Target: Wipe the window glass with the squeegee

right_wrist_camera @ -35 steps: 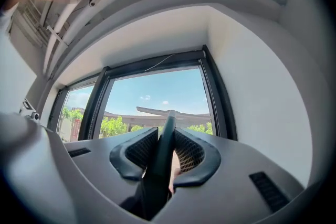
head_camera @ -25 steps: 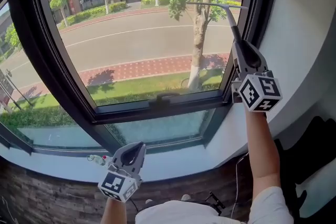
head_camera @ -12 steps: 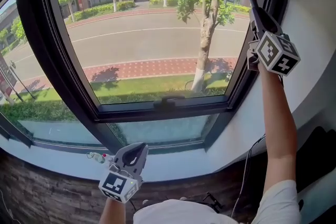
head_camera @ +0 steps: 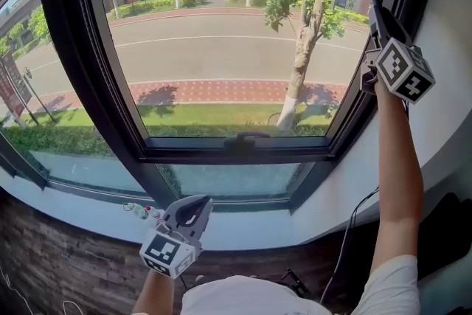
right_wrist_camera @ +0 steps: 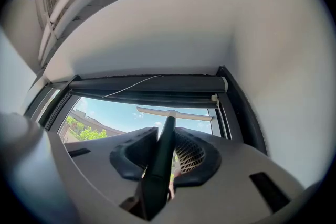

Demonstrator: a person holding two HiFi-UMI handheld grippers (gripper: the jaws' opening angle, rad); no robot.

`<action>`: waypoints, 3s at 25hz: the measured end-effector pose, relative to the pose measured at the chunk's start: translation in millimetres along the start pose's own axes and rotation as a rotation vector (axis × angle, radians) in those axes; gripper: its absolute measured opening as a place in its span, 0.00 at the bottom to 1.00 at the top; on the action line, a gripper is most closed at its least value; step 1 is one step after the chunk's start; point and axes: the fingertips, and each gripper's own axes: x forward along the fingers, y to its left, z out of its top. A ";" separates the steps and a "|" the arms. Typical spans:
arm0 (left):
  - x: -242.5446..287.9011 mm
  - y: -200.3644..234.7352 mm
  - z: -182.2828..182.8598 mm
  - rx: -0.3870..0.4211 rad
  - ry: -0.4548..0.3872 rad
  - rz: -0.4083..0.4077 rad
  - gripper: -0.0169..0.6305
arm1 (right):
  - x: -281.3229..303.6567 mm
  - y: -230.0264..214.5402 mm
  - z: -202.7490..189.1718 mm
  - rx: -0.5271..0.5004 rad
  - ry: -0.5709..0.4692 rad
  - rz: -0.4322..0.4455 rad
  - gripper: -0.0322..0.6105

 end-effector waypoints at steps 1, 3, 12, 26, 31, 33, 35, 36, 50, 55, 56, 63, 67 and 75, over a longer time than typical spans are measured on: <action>-1.2 1.2 0.3 -0.005 -0.001 0.004 0.05 | 2.4 1.9 -0.7 0.000 -0.001 0.002 0.21; -3.2 3.9 0.6 -0.023 -0.006 0.007 0.05 | 6.2 3.8 -4.9 -0.012 -0.001 -0.002 0.21; -5.5 10.5 7.4 -0.032 -0.016 0.011 0.05 | 4.1 6.0 -12.0 -0.077 -0.004 -0.019 0.21; -6.4 19.5 2.0 -0.036 -0.017 0.013 0.05 | -22.8 10.2 -51.3 -0.104 0.057 -0.023 0.21; -10.2 20.7 1.4 -0.043 -0.009 0.026 0.05 | -36.1 13.6 -69.0 -0.103 0.083 -0.018 0.21; -10.4 19.8 1.8 -0.045 -0.010 0.025 0.05 | -42.9 13.5 -76.4 -0.100 0.094 -0.019 0.21; -11.1 18.7 0.1 -0.041 -0.007 0.021 0.05 | -48.3 15.2 -84.4 -0.095 0.101 -0.021 0.21; -11.4 17.9 -1.4 -0.040 -0.005 0.018 0.05 | -50.3 16.6 -88.3 -0.094 0.104 -0.021 0.21; -14.5 10.5 -5.3 -0.035 0.011 0.004 0.05 | -82.1 23.0 -132.0 -0.093 0.175 -0.007 0.21; -13.7 6.4 -8.5 -0.021 0.030 -0.009 0.05 | -94.2 25.9 -148.5 -0.091 0.210 -0.005 0.21; -13.1 4.9 -9.6 -0.015 0.035 -0.013 0.05 | -95.8 26.5 -151.4 -0.090 0.215 -0.005 0.21; -13.8 -0.3 -8.5 -0.011 0.040 -0.023 0.05 | -106.8 28.7 -166.1 -0.081 0.244 -0.007 0.21; -15.6 0.8 -8.4 -0.010 0.040 -0.019 0.05 | -110.3 30.0 -172.1 -0.080 0.254 -0.006 0.21; -18.7 5.4 -8.1 -0.009 0.043 -0.004 0.05 | -128.9 33.9 -196.9 -0.066 0.302 -0.008 0.21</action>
